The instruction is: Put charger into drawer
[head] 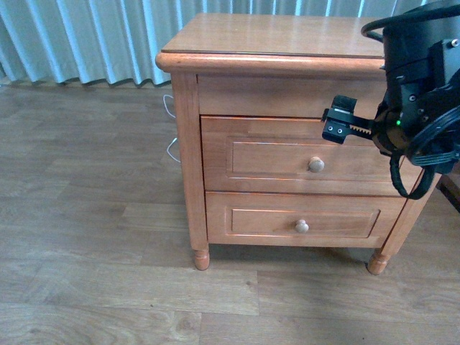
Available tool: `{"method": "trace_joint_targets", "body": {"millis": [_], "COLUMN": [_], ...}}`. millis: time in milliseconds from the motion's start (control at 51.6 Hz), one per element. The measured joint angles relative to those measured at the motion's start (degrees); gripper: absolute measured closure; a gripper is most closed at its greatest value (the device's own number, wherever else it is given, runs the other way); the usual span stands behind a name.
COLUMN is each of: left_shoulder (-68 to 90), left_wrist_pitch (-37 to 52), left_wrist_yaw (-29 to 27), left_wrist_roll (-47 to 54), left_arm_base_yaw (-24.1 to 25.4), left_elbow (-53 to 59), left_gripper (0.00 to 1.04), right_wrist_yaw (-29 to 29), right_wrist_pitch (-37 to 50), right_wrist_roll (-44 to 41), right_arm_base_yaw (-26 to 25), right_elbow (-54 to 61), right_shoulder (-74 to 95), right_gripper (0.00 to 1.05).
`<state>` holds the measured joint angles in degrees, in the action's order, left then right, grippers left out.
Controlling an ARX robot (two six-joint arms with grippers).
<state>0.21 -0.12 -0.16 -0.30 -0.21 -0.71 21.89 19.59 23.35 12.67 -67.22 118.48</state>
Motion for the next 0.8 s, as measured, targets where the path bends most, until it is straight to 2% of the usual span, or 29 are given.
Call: {"method": "trace_joint_targets", "body": {"millis": [407,601,795], "left_shoulder": [0.00,0.00,0.00], "left_wrist_pitch": [0.00,0.00,0.00], "left_wrist_yaw": [0.00,0.00,-0.02], "left_wrist_roll": [0.02,0.00,0.00], "left_arm_base_yaw": [0.00,0.00,0.00], "left_elbow": [0.00,0.00,0.00], "left_gripper": [0.06,0.06,0.06], "right_wrist_yaw": [-12.52,-18.36,-25.09], "right_wrist_pitch": [-2.34,-7.52,-17.44], "right_wrist_roll": [-3.85,-6.08,-7.76], "right_arm_base_yaw": [-1.92,-3.54,-6.49], "right_elbow": [18.27,25.40,31.54], "right_shoulder": [-24.52,-40.54,-60.04], "right_gripper": [0.08,0.08,0.08]}}
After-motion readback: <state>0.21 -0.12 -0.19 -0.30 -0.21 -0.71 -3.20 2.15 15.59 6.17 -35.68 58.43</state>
